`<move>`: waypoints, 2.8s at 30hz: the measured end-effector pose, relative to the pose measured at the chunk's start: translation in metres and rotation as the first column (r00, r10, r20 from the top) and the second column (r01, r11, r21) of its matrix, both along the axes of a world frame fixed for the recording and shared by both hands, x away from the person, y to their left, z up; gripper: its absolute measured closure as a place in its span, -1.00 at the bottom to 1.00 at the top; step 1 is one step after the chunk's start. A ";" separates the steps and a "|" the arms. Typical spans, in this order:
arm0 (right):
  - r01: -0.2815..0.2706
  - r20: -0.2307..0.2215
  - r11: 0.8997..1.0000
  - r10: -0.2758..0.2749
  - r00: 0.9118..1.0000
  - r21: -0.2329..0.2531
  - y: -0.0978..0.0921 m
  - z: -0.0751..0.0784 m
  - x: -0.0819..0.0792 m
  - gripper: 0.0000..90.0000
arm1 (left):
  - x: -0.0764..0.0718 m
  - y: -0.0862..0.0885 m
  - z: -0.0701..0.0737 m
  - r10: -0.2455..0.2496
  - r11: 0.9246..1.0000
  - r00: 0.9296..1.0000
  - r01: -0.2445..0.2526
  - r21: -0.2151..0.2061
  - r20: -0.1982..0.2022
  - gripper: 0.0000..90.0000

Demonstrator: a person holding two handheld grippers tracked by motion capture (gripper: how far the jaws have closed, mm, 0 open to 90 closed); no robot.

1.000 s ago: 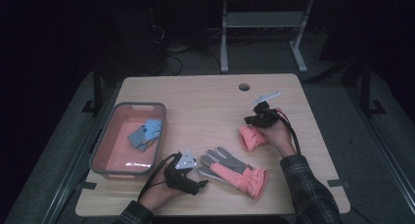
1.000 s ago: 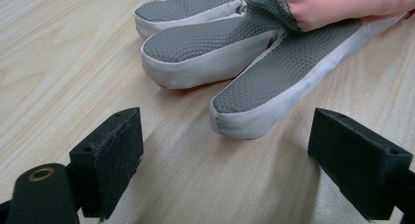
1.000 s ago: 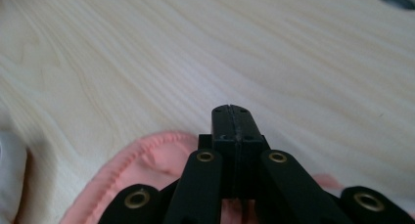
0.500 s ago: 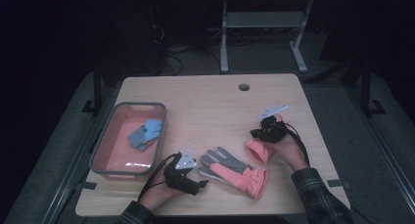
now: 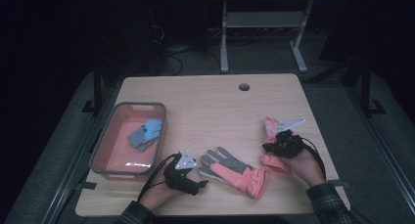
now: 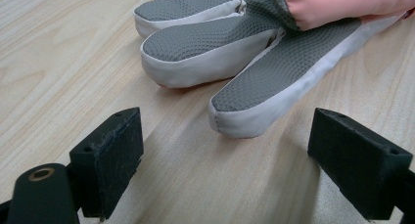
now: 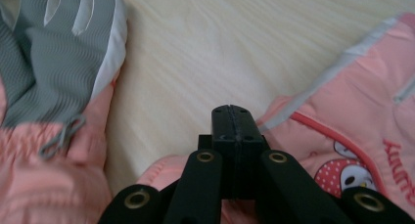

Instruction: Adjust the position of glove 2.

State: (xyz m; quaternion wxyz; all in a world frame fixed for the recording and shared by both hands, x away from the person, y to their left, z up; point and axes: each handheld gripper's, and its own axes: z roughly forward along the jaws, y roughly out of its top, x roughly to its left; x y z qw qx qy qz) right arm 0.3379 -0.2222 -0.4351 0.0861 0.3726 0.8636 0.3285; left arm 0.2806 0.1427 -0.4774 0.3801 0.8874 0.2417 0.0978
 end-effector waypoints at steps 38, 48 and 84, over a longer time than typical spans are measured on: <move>0.312 -0.133 0.950 -0.307 0.942 0.022 -0.041 -0.012 0.011 0.11 | 0.000 0.000 0.000 0.001 1.000 1.000 -0.001 -0.001 0.001 -0.72; 0.261 -0.079 0.965 -0.258 0.963 0.020 -0.042 -0.010 0.008 0.79 | 0.000 0.000 0.000 0.000 1.000 1.000 0.000 0.000 0.000 -0.72; -0.322 0.056 0.921 0.318 0.947 0.220 0.023 0.071 0.002 0.82 | 0.000 0.000 0.000 -0.001 1.000 1.000 0.001 0.003 0.006 -0.72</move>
